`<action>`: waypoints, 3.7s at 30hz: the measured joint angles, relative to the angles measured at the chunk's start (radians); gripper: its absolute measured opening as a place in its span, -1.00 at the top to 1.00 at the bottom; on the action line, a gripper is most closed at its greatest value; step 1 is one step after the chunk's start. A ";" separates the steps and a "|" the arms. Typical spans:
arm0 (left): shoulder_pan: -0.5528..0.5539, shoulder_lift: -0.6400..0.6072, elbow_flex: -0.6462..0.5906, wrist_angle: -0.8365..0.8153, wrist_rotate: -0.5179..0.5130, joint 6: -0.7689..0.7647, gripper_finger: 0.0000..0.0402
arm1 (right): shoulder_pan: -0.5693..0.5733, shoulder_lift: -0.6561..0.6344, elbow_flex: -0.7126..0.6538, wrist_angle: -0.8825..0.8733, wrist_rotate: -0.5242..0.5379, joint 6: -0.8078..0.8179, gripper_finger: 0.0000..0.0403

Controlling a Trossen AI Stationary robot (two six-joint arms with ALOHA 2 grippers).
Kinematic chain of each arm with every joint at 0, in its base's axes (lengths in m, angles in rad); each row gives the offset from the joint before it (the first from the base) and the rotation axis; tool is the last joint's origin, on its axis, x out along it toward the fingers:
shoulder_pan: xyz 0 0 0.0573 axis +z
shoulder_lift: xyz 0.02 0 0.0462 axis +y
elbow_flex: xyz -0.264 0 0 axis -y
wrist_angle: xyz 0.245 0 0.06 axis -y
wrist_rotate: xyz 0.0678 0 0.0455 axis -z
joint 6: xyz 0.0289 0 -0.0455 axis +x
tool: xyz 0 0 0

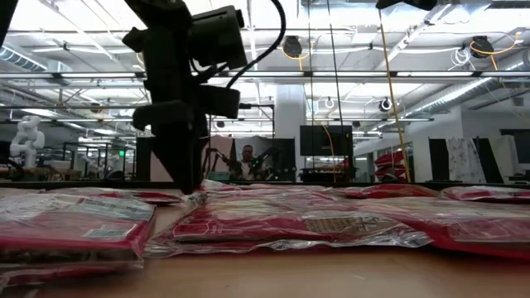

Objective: Sort popcorn bags into baskets
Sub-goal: Put the popcorn bag into the transparent bin

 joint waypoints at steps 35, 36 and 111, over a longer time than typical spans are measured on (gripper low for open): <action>0.071 -0.080 -0.016 0.137 0.096 0.183 0.99 | 0.001 0.013 0.000 0.076 0.001 0.107 0.25; 0.070 -0.093 -0.016 0.137 0.095 0.183 0.99 | 0.001 0.019 0.000 0.076 0.001 0.114 0.25; 0.147 -0.188 -0.014 0.618 0.191 -0.809 0.93 | 0.032 0.255 -0.473 0.726 0.115 -0.251 0.84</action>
